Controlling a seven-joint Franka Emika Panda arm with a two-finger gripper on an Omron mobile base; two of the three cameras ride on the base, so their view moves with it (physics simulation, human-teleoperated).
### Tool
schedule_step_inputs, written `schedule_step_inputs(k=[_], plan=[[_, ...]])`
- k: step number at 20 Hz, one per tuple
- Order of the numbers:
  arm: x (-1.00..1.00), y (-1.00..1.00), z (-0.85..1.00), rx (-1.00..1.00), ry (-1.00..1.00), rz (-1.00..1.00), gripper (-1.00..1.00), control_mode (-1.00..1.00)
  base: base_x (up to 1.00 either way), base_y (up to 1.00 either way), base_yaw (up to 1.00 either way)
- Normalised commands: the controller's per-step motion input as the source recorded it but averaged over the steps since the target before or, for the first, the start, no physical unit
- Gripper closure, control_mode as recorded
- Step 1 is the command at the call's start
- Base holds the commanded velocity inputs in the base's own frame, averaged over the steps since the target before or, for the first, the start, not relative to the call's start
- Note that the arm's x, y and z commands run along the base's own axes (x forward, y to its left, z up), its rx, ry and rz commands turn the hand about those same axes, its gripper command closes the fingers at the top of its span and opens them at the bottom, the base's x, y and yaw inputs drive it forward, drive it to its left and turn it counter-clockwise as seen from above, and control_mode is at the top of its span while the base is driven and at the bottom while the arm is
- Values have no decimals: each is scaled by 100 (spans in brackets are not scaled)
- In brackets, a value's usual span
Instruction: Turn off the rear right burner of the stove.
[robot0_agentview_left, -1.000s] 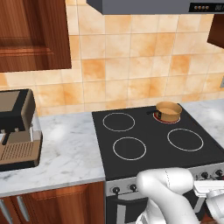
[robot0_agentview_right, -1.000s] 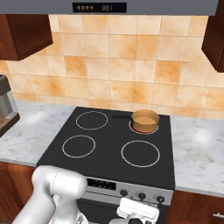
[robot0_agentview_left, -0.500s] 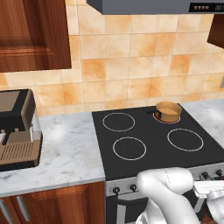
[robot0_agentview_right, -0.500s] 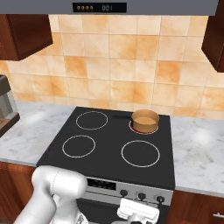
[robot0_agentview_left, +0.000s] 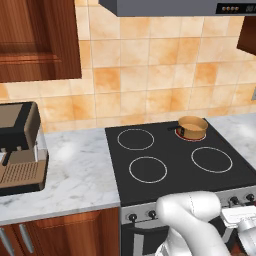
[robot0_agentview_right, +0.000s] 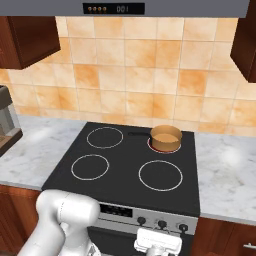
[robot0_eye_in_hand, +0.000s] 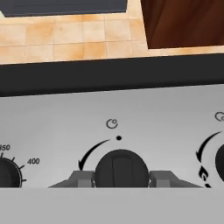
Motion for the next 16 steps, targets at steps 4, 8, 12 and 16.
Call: schedule_step_inputs(k=[4, 8, 12, 16], plan=[[-1, 0, 36, 0, -2, 19, 100, -100, 0, 0, 0], [0, 6, 34, 0, 0, 21, 100, -100, 0, 0, 0], [0, 6, 34, 0, 0, 19, 100, -100, 0, 0, 0], [0, 5, 31, 5, 0, 17, 100, -100, 0, 0, 0]])
